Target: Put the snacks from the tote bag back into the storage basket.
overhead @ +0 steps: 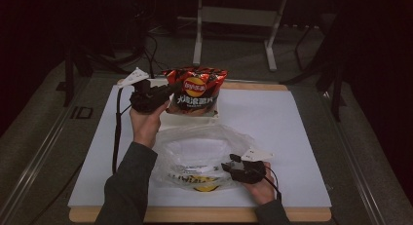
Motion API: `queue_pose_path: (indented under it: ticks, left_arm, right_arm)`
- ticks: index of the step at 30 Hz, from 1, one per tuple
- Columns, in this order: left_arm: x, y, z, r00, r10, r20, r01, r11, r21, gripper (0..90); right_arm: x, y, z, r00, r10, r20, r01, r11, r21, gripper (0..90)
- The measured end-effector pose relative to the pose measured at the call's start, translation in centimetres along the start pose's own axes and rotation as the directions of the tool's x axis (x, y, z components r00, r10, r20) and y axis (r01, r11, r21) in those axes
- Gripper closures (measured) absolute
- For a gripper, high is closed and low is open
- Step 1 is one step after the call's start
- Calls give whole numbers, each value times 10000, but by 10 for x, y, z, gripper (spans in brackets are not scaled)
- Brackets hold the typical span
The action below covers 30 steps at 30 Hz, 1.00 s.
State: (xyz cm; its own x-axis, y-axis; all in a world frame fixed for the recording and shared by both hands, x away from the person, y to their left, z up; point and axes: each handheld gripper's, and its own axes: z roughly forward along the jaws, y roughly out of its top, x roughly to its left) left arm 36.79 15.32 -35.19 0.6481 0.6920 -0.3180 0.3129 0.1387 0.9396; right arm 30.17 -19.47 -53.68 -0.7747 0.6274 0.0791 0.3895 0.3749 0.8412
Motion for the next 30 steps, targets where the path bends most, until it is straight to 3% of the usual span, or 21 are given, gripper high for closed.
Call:
queue_pose_path:
  ticks: [24, 30]
  left_arm:
    - [17, -6, 17, 9992, -320, -246, 321, 9995, 26, 895]
    - [26, -9, 26, 9974, -675, -254, 673, 9977, -53, 895]
  right_arm:
    - [0, 0, 0, 10000, -22, -18, 22, 10000, -26, 465]
    - [0, 0, 0, 10000, -20, -15, 20, 10000, -38, 465]
